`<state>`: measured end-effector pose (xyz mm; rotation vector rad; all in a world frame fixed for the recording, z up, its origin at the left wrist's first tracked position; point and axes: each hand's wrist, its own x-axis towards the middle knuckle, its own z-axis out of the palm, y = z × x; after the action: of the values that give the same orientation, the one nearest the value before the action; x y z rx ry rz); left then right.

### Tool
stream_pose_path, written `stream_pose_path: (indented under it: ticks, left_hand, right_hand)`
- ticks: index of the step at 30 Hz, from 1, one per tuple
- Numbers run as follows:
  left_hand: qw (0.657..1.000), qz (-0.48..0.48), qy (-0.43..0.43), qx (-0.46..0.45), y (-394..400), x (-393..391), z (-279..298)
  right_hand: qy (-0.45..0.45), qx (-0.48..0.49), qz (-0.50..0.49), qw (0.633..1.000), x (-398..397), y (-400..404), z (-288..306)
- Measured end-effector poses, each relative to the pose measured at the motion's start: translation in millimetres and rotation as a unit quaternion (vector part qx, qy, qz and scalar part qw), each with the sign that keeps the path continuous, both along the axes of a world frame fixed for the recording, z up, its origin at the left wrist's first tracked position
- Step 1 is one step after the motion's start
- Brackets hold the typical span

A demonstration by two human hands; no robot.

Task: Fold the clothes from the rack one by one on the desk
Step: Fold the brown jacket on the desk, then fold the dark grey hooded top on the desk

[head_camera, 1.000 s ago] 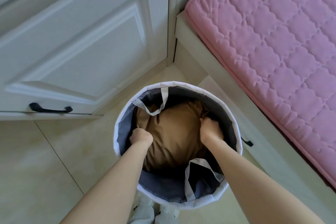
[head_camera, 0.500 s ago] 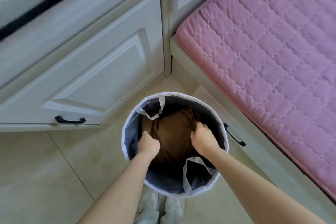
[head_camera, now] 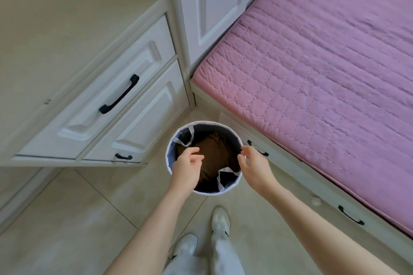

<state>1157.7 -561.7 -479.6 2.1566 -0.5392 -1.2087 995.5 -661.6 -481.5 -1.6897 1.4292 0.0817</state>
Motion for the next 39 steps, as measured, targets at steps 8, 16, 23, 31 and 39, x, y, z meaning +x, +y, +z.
stream_pose_path:
  ticks: [8, 16, 23, 31, 39]
  left_hand:
    - [0.984, -0.156, -0.02, -0.079, 49.5, -51.8, 128.4]
    - [0.927, -0.347, -0.029, -0.141, 122.0, -119.5, 217.9]
    - [0.835, -0.52, -0.02, -0.178, 189.7, -219.4, 261.6]
    - [0.72, -0.664, 0.017, -0.202, 283.5, -366.2, 283.4]
    - [0.595, -0.769, 0.072, -0.221, 441.0, -542.3, 314.8]
  right_hand:
    - [-0.076, -0.066, -0.144, 0.984, -59.7, 105.6, 132.7]
    - [-0.088, -0.129, -0.336, 0.929, -137.4, 242.1, 220.1]
    - [-0.054, -0.145, -0.51, 0.846, -226.0, 381.8, 261.6]
    - [-0.027, -0.165, -0.677, 0.717, -332.5, 559.5, 290.3]
    - [0.008, -0.191, -0.755, 0.627, -466.5, 740.9, 333.4]
